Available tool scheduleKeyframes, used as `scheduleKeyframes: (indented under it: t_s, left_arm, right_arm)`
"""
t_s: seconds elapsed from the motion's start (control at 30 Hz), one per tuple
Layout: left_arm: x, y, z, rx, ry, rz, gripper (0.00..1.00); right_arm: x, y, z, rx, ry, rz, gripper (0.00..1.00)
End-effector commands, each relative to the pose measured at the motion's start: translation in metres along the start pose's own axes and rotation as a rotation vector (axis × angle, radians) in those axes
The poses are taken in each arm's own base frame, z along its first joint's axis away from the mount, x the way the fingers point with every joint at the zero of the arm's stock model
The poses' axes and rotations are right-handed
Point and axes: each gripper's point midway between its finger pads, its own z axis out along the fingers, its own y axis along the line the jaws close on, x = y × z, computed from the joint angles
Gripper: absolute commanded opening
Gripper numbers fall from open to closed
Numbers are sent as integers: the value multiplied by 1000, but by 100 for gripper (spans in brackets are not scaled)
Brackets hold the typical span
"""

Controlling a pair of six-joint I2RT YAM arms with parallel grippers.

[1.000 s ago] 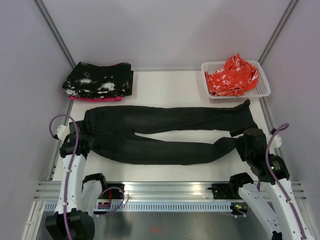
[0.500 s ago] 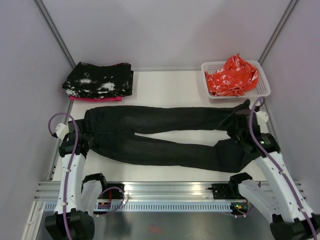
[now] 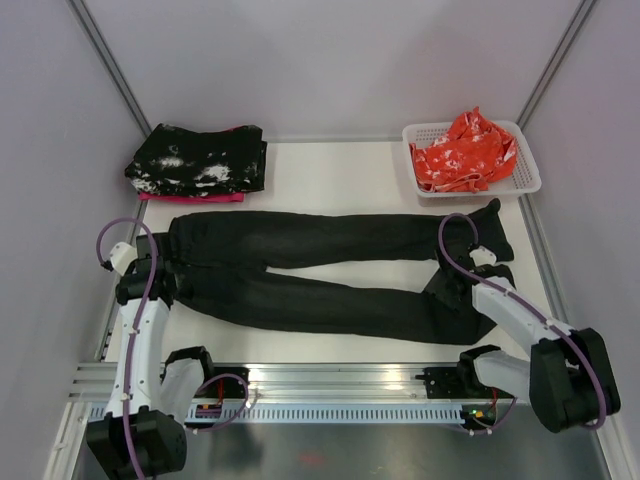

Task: Fold and stack the trousers
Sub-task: Flatten the trousers out

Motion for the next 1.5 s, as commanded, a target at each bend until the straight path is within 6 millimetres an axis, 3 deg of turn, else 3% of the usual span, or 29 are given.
scheduleKeyframes:
  t_s: [0.0, 0.07, 0.17, 0.3, 0.33, 0.47, 0.6, 0.77, 0.87, 0.93, 0.97, 1.03, 1.07, 1.13, 1.2, 1.27, 1.37, 1.43, 1.47]
  left_arm:
    - [-8, 13, 0, -61, -47, -38, 5]
    - [-10, 15, 0, -68, -57, -46, 5]
    - [-13, 21, 2, -90, -75, -67, 5]
    - [-14, 31, 1, -101, -103, -128, 5]
    - [-15, 31, 0, -104, -105, -134, 5]
    - [-21, 31, -3, -111, -112, -158, 5]
    - [-18, 33, 1, -125, -109, -174, 5]
    - [-13, 23, 9, -77, -96, -181, 4]
    - [-7, 20, 13, -51, -82, -169, 4]
    - [-5, 21, 13, -52, -75, -165, 5]
    - [-6, 21, 12, -51, -76, -162, 7]
    - [-10, 18, 6, -32, -78, -140, 29]
    - [-21, 11, -3, 3, -94, -137, 59]
    - [-35, 3, -15, 48, -118, -85, 85]
    - [-59, -9, -36, 115, -162, -32, 99]
    - [-83, -23, -60, 194, -216, -3, 100]
    - [-100, -47, -84, 330, -253, 169, 97]
    - [-100, -74, -92, 471, -256, 247, 93]
    - [-84, -91, -94, 579, -191, 286, 89]
  right_arm:
    - [-7, 10, 21, -1, -48, 50, 70]
    - [-4, 11, 27, 8, -41, 76, 69]
    - [4, 4, 36, 55, -23, 99, 53]
    - [-4, -12, 31, 129, -74, 164, 5]
    - [-8, -10, 27, 116, -91, 191, 0]
    - [-45, -5, -12, -1, -235, 390, 0]
    - [-72, -9, -32, -64, -375, 481, 0]
    - [-60, -3, -22, -66, -308, 309, 2]
    - [-46, -10, -13, -29, -263, 284, 0]
    - [-37, -13, -10, -9, -227, 259, 7]
    - [-33, -16, -9, 13, -200, 219, 34]
    - [-28, -13, -11, 10, -153, 158, 57]
    - [-32, -7, -18, 1, -140, 130, 69]
    - [-33, 0, -27, -18, -97, 33, 74]
    - [-55, 21, -47, -91, -123, -41, 79]
    - [-74, 42, -69, -156, -140, -73, 80]
    - [-94, 77, -97, -305, -159, -183, 77]
    - [-91, 111, -111, -453, -151, -284, 73]
    - [-87, 124, -115, -510, -154, -315, 72]
